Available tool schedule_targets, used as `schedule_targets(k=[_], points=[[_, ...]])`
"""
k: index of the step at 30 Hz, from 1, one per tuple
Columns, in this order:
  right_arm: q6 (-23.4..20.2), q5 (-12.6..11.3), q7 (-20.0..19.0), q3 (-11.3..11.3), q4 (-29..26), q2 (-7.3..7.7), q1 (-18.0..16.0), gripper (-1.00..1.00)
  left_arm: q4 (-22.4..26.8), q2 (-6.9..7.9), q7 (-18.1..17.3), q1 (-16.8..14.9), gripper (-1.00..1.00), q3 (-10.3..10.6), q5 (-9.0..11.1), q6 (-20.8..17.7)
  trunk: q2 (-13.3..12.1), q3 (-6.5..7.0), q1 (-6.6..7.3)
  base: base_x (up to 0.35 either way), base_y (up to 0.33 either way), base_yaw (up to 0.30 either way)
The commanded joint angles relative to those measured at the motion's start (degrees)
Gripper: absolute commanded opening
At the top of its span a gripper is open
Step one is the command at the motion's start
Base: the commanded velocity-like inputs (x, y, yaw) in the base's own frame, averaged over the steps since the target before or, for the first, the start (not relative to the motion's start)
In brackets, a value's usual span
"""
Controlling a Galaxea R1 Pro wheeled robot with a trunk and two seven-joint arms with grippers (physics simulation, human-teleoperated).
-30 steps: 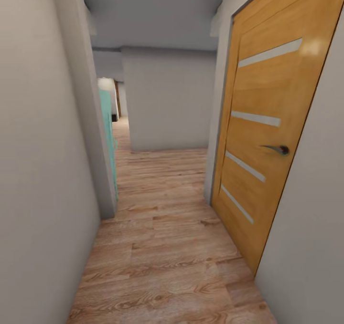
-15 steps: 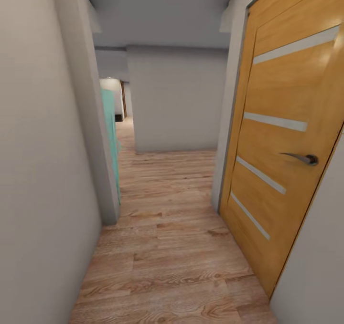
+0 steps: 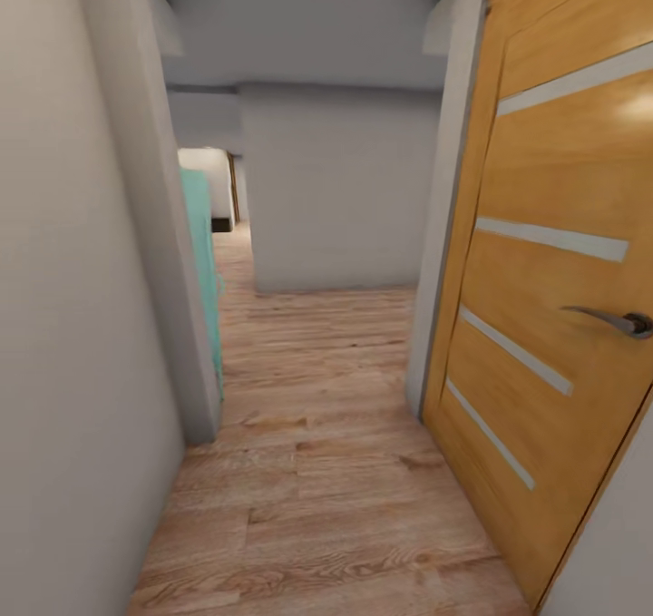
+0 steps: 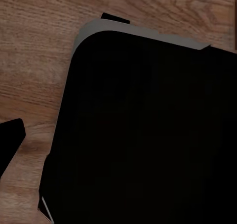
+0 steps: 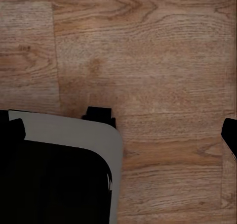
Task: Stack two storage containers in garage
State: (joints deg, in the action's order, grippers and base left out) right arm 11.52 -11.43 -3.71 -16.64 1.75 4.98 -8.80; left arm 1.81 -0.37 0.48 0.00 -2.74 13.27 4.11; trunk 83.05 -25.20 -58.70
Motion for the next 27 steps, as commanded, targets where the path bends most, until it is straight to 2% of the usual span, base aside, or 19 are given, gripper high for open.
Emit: schedule_targets(k=[1, 11, 27], points=[[0.35, -0.64, -0.3, -0.33, 0.19, -0.03, -0.08, 1.0, 0.04, -0.03, 0.05, 0.0, 1.0, -0.25, 0.09, 0.09, 0.02, -0.05, -0.03, 0.323, -0.015, 0.03], [0.35, -0.68, -0.29, -0.32, 0.19, -0.01, -0.08, 1.0, 0.04, -0.07, 0.12, 0.0, 1.0, -0.27, 0.09, 0.08, 0.02, -0.05, -0.03, 0.323, -0.082, 0.181], [0.35, -0.32, -0.76, -0.41, 0.19, 0.04, -0.08, 1.0, 0.04, 0.09, 0.05, 0.0, 1.0, -0.31, 0.17, -0.05, 0.02, -0.05, -0.03, 0.323, -0.122, 0.013]])
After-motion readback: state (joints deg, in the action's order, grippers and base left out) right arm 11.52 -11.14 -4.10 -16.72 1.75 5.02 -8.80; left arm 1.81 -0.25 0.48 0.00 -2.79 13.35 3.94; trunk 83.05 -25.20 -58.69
